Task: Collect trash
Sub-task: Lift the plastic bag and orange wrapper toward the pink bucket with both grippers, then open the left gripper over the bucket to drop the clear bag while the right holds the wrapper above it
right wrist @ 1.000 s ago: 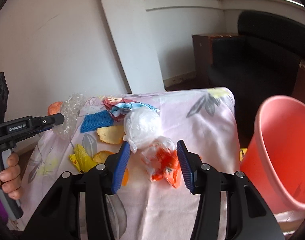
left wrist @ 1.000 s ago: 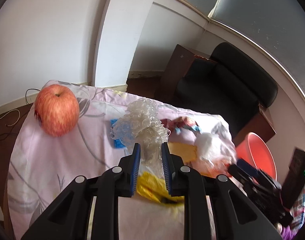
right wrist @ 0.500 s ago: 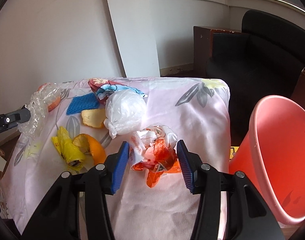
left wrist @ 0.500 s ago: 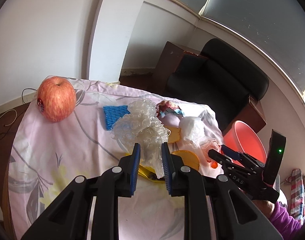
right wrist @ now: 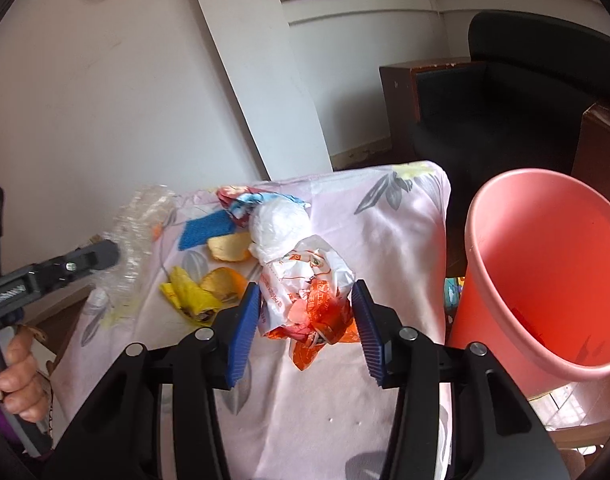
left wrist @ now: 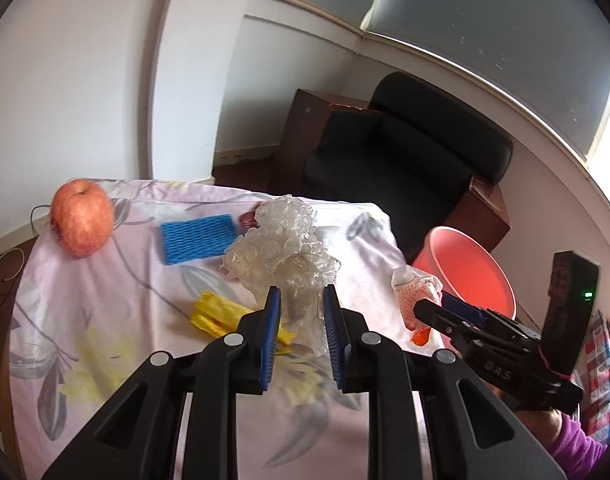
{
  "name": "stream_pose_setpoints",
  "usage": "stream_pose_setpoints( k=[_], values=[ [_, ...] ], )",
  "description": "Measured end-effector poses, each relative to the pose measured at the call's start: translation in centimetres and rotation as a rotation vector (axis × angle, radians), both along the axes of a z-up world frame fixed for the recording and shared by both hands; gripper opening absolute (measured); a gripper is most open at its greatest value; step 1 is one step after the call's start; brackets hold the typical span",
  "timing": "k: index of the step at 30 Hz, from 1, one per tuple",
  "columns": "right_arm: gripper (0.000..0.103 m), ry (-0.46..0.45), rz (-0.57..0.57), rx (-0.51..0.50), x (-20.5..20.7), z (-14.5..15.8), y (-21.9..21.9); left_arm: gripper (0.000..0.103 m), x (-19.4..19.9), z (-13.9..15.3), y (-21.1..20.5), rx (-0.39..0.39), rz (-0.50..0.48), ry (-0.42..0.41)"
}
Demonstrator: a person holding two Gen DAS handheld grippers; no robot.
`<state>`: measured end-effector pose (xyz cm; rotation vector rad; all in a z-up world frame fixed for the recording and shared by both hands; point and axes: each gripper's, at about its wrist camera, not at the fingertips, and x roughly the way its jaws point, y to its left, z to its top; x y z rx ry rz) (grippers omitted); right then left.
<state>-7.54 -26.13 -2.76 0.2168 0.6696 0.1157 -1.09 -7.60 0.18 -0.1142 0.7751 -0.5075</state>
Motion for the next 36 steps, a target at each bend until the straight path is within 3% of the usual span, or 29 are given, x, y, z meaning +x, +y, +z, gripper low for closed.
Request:
stream_pose_setpoints(
  k=[15, 36],
  values=[
    [0.048, -0.076, -0.132, -0.004, -4.2, 1.8, -5.7, 0.021, -0.8, 0.3, -10.7, 0.092, -0.134, -0.030],
    [0.048, -0.059, -0.369, 0.010, -5.2, -0.8, -15.0, 0.021, -0.6, -1.3, -23.3, 0.180, -0.301, -0.055]
  ],
)
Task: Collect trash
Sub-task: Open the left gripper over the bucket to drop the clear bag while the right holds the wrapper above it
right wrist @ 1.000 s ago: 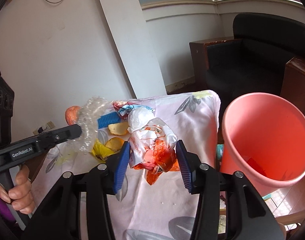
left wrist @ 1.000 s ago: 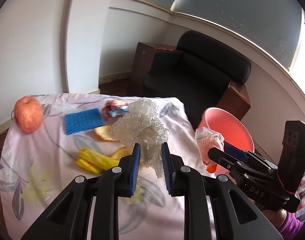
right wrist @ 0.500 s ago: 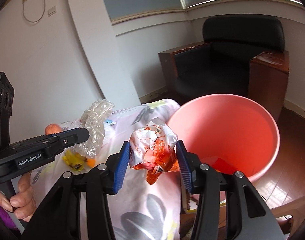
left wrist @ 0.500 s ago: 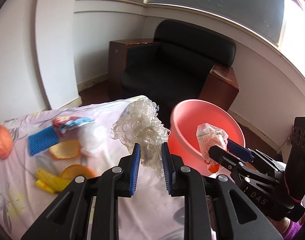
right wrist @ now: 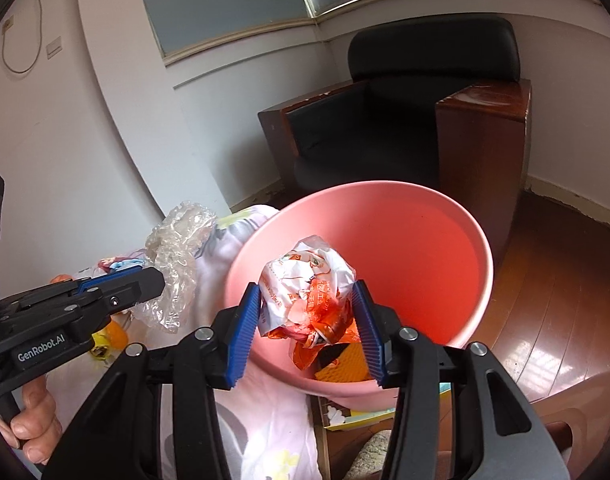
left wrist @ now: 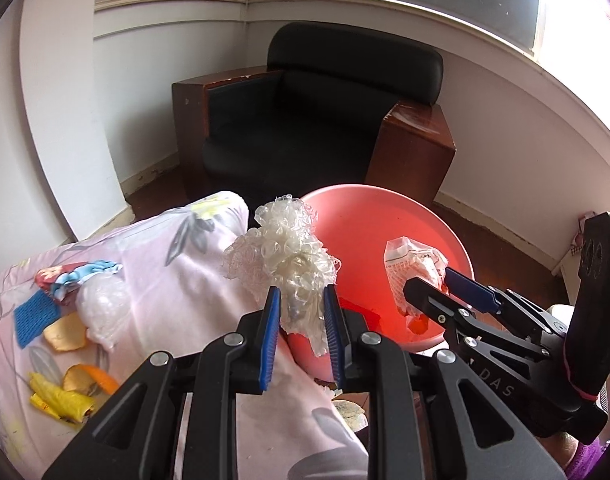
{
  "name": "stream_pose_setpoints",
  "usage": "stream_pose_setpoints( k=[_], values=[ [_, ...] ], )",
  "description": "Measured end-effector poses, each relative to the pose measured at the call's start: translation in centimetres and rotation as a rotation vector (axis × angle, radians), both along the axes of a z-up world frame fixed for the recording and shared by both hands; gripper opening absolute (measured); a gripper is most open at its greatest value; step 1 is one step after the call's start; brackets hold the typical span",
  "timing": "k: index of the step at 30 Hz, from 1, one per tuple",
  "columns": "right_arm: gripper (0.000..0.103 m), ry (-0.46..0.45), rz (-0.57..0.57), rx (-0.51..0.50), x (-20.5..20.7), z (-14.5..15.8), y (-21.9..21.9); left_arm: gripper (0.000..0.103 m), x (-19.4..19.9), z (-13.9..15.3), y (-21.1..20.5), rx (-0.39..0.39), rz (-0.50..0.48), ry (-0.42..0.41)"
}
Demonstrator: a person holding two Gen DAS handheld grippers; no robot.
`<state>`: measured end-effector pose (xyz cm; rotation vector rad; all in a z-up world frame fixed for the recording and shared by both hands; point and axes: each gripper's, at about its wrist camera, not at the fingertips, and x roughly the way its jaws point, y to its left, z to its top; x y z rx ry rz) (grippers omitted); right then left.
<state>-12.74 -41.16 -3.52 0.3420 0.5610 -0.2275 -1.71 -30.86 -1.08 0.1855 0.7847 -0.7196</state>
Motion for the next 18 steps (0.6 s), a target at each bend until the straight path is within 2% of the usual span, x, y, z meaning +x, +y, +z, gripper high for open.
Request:
stream_pose_setpoints(
  k=[8, 18],
  values=[
    [0.048, 0.021, -0.020, 0.005, 0.6, -1.0, -1.2, 0.021, 0.5, -1.2, -2.2, 0.020, -0.028, 0.012],
    [0.048, 0.036, -0.040, 0.012, 1.0, -1.9, -1.7, 0.024, 1.1, -1.9, -2.9, -0.015, -0.070, 0.053]
  ],
)
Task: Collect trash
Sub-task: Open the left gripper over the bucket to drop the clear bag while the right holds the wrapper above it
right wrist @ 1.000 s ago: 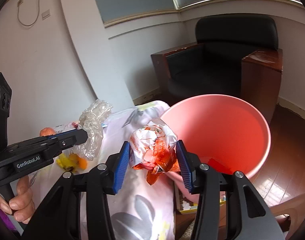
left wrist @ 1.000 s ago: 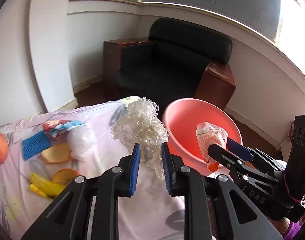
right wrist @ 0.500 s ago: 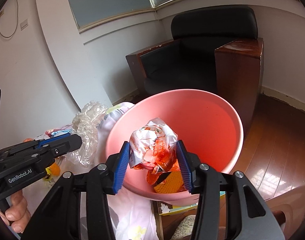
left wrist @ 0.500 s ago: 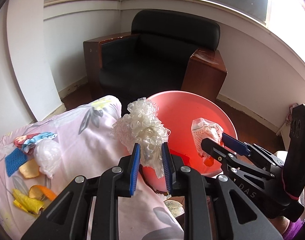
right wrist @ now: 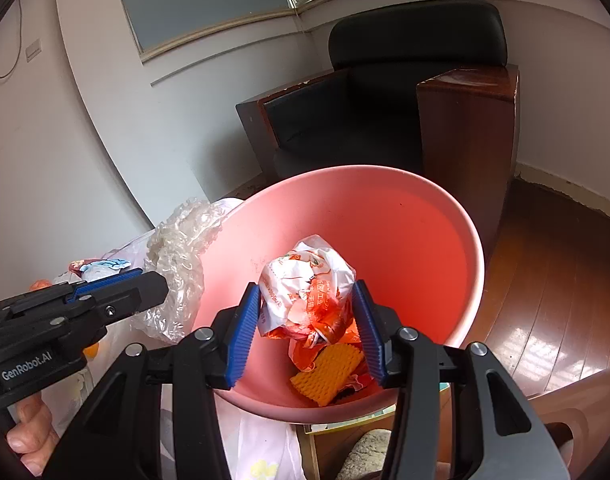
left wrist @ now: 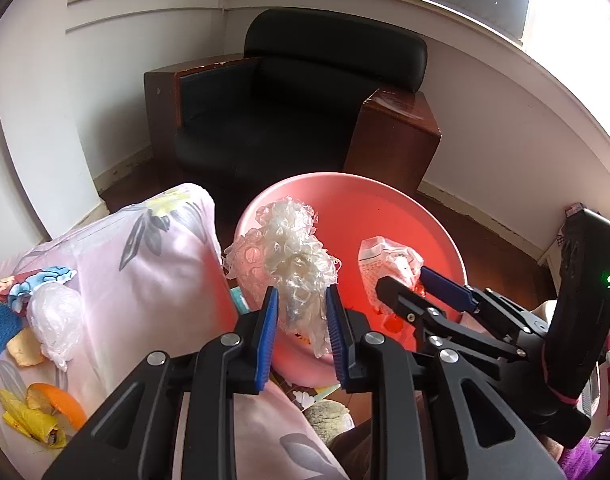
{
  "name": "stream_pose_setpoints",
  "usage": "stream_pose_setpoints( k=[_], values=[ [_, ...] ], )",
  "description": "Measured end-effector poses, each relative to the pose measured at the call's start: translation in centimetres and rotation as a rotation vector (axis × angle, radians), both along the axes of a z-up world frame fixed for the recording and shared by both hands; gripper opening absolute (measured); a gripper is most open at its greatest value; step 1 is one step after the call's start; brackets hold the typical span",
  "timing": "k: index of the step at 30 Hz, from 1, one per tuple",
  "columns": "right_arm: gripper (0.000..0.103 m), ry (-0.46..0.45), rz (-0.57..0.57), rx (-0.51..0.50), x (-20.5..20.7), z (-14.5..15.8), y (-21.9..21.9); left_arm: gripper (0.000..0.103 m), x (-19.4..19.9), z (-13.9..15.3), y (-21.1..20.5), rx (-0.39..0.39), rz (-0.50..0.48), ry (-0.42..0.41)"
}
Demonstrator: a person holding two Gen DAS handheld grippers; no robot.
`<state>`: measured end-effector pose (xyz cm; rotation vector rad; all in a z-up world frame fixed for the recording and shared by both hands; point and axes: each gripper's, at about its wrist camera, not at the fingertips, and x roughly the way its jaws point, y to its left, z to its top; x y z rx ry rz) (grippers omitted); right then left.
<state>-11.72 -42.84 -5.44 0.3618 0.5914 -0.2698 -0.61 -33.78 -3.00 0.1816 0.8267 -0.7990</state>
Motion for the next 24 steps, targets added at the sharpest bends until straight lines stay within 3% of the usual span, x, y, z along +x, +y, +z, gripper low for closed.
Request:
stream_pose_setpoints(
  k=[5, 7, 9, 11, 24],
  values=[
    [0.048, 0.004, -0.013, -0.005, 0.1, -0.1, 0.0, 0.025, -0.1, -0.1, -0.4, -0.016, -0.013, 0.008],
    [0.048, 0.008, -0.020, -0.004, 0.3, -0.1, 0.0, 0.030, -0.1, -0.1, -0.5, -0.025, -0.019, 0.008],
    [0.048, 0.008, -0.026, 0.007, 0.3, 0.0, -0.1, 0.043, -0.2, 0.0, -0.5, -0.033, -0.020, 0.001],
    [0.049, 0.010, -0.037, 0.013, 0.4, 0.0, -0.1, 0.045, -0.3, 0.2, -0.5, -0.041, -0.022, -0.008],
    [0.050, -0.010, -0.055, 0.021, -0.2, 0.3, -0.1, 0.047, -0.5, 0.9, 0.5, -0.040, -0.006, -0.019]
  ],
)
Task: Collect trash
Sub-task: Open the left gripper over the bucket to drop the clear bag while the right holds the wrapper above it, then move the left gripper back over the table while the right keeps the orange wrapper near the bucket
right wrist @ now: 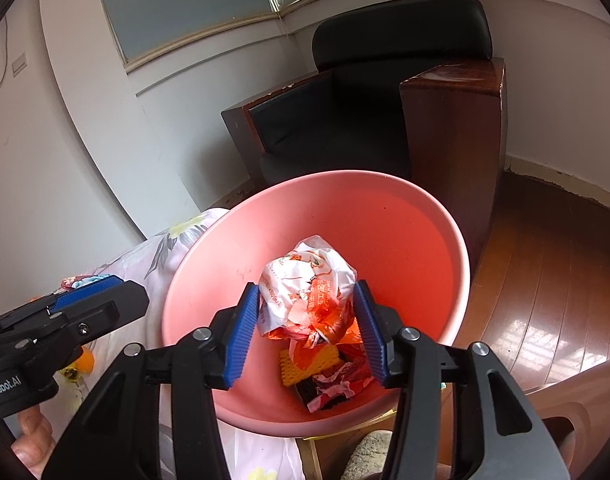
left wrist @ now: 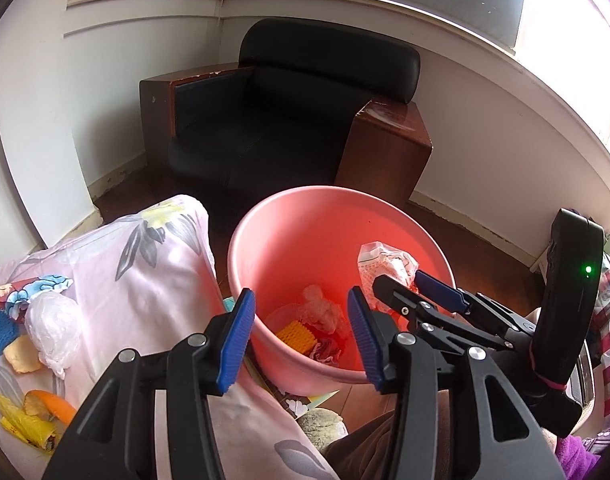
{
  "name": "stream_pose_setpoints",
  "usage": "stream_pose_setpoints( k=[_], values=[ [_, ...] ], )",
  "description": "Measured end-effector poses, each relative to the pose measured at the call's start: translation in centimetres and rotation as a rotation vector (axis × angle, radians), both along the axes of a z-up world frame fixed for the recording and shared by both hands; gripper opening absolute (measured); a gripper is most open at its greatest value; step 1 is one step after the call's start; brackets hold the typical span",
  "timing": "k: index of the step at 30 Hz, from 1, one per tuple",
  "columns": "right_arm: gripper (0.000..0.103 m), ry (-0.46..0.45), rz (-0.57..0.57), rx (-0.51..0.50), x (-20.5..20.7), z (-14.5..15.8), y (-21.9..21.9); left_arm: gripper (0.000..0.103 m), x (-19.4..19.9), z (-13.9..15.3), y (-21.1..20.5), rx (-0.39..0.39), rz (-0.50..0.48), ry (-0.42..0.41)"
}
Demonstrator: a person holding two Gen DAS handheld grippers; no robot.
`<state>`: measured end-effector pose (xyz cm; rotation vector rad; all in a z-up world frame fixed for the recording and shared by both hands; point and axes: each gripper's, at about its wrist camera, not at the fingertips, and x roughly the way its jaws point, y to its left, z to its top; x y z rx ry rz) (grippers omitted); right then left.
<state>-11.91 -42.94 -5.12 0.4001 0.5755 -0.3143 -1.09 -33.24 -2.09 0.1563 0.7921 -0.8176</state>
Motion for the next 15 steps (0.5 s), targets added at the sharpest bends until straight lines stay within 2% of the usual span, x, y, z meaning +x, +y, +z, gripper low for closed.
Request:
stream_pose_setpoints(
  k=[15],
  values=[
    [0.050, -0.051, 0.030, -0.022, -1.9, 1.9, 1.8, 0.047, -1.1, 1.0, 4.4, 0.006, 0.040, -0.009]
  ],
)
